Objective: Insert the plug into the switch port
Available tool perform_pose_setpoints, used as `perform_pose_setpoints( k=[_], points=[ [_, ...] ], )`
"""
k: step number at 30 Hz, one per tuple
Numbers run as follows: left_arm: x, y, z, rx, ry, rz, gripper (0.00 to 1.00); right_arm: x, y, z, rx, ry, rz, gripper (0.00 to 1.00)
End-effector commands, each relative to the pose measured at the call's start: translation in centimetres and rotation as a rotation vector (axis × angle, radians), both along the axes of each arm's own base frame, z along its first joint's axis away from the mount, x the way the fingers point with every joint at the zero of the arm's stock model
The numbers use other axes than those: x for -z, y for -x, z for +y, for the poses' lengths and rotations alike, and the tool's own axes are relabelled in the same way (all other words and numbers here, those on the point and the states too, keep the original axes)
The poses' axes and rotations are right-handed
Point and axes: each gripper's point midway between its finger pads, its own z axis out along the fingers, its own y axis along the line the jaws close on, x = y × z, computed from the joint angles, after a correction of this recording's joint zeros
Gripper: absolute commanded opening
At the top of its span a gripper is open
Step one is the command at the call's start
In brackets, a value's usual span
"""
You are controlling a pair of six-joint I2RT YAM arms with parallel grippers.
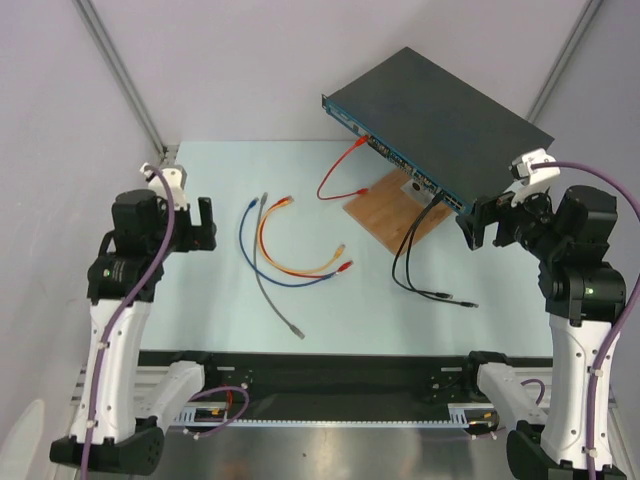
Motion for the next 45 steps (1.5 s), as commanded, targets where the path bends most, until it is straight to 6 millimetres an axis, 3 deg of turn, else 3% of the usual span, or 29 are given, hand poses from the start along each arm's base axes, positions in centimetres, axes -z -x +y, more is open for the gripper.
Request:
perform_pose_setpoints(
  k=[1,5,10,12,13,14,16,18,20,21,22,30,45],
  points=[
    [0.3,-3.2,-0.3,0.029,-0.026,-0.001,1.00,-1.6,-0.5,0.6,-0.034,-0.011,-0.055,1.00],
    [1.6,-7.0,-0.5,0.056,-0.049,0.045,1.00,-1.6,-1.2,0.6,-0.041,-0.009,-0.057,1.00],
    [2.3,-12.2,-2.8,0.166,-0.005,0.045,0.93,-1.4,-2.0,0.7,-0.051,0.002,-0.039,1.00],
    [4.7,-14.6,-2.8,0.152,0.002,0.105,0.89,-1.3,-2.5,0.8,-0.060,0.005,-0.028,1.00],
    [4.5,-15.7,-2.8,0.144,0.002,0.101,0.85,-1.2,-2.7,0.8,-0.061,0.004,-0.019,1.00],
    [6.9,-17.2,-2.7,0.136,0.001,0.160,0.83,-1.2,-2.7,0.8,-0.063,0.005,-0.016,1.00],
    [7.7,-19.0,-2.8,0.131,0.000,0.180,0.77,-0.9,-3.2,0.8,-0.065,0.006,-0.006,1.00],
    [10.7,-20.5,-3.0,0.136,0.004,0.247,0.73,-0.8,-3.5,0.8,-0.062,0.007,0.000,1.00],
    [11.6,-22.0,-3.3,0.153,0.011,0.251,0.70,-0.7,-3.8,0.7,-0.058,0.008,0.004,1.00],
    [13.5,-22.5,-3.5,0.163,0.015,0.288,0.68,-0.7,-3.9,0.6,-0.053,0.008,0.006,1.00],
    [13.5,-23.3,-3.6,0.165,0.020,0.280,0.67,-0.6,-4.3,0.6,-0.050,0.008,0.008,1.00],
    [19.7,-26.0,-4.1,0.158,0.047,0.390,0.62,-0.1,-5.6,0.6,-0.049,0.005,0.031,1.00],
    [25.0,-26.1,-3.1,0.110,0.015,0.485,0.52,-0.6,-6.2,0.5,-0.037,0.010,0.022,1.00]
  ],
)
